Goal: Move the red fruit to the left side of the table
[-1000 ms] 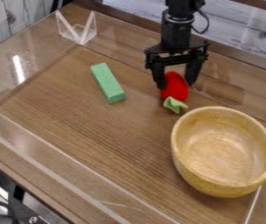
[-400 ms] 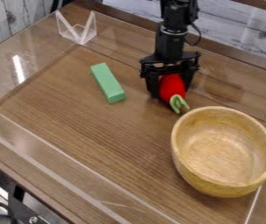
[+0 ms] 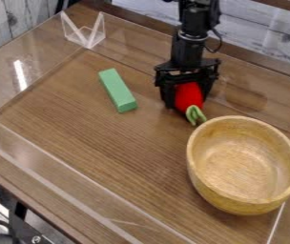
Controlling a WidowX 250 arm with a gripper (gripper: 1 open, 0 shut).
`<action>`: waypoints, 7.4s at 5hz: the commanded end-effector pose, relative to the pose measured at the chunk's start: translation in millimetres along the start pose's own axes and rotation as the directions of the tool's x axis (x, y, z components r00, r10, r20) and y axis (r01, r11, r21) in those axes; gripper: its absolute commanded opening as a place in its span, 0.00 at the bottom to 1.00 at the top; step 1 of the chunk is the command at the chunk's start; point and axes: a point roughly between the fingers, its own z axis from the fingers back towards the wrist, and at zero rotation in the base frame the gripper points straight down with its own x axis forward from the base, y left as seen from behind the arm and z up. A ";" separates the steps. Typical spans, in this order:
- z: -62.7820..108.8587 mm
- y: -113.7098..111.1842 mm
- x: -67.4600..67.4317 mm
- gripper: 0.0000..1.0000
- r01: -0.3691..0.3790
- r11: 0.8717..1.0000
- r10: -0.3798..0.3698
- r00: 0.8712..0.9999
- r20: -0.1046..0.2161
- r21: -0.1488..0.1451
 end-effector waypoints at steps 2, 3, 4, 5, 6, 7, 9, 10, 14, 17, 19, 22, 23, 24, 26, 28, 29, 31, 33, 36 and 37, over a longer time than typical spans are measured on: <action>30.7 -16.7 6.8 1.00 0.072 0.996 -0.068 0.995 0.070 -0.046; 25.9 -20.3 3.3 1.00 0.063 0.997 -0.061 0.996 0.066 -0.033; 23.3 -24.9 0.6 0.00 0.045 0.998 -0.043 0.997 0.062 -0.032; 14.8 -21.9 -0.6 0.00 0.090 0.996 -0.088 0.994 0.061 -0.029; 56.9 -11.8 -1.5 0.00 0.147 0.986 -0.140 0.987 0.081 -0.082; 91.6 -0.3 -0.6 0.00 0.154 0.977 -0.140 0.985 0.105 -0.146; 123.5 59.8 23.4 0.00 0.131 0.972 -0.109 0.986 0.123 -0.194; 116.1 90.4 33.1 0.00 0.147 0.972 -0.124 0.984 0.128 -0.185; 118.3 95.3 10.3 0.00 0.435 0.893 -0.416 0.896 0.155 -0.119; 108.0 110.5 25.8 0.00 0.435 0.895 -0.418 0.895 0.157 -0.097; 102.6 114.2 35.0 0.00 0.380 0.921 -0.364 0.918 0.156 -0.088; 91.1 123.1 50.8 0.00 0.302 0.950 -0.287 0.945 0.159 -0.078; 85.2 127.0 55.2 0.00 0.281 0.957 -0.267 0.950 0.160 -0.075; 82.5 124.6 59.5 0.00 0.346 0.936 -0.332 0.929 0.164 -0.065; 71.2 122.8 75.5 0.00 0.342 0.938 -0.330 0.931 0.157 -0.056; 63.9 162.9 90.9 0.00 0.285 0.957 -0.275 0.950 0.148 -0.048; 49.3 174.9 86.8 0.00 0.294 0.955 -0.287 0.948 0.136 -0.040; 37.8 182.0 93.1 1.00 0.311 0.949 -0.304 0.946 0.112 -0.054; 52.8 183.5 101.3 1.00 0.295 0.951 -0.286 0.954 0.095 -0.097; 97.8 193.4 78.8 1.00 0.202 0.968 -0.194 0.979 0.066 -0.150; 99.4 185.9 54.1 1.00 0.245 0.957 -0.238 0.969 0.063 -0.154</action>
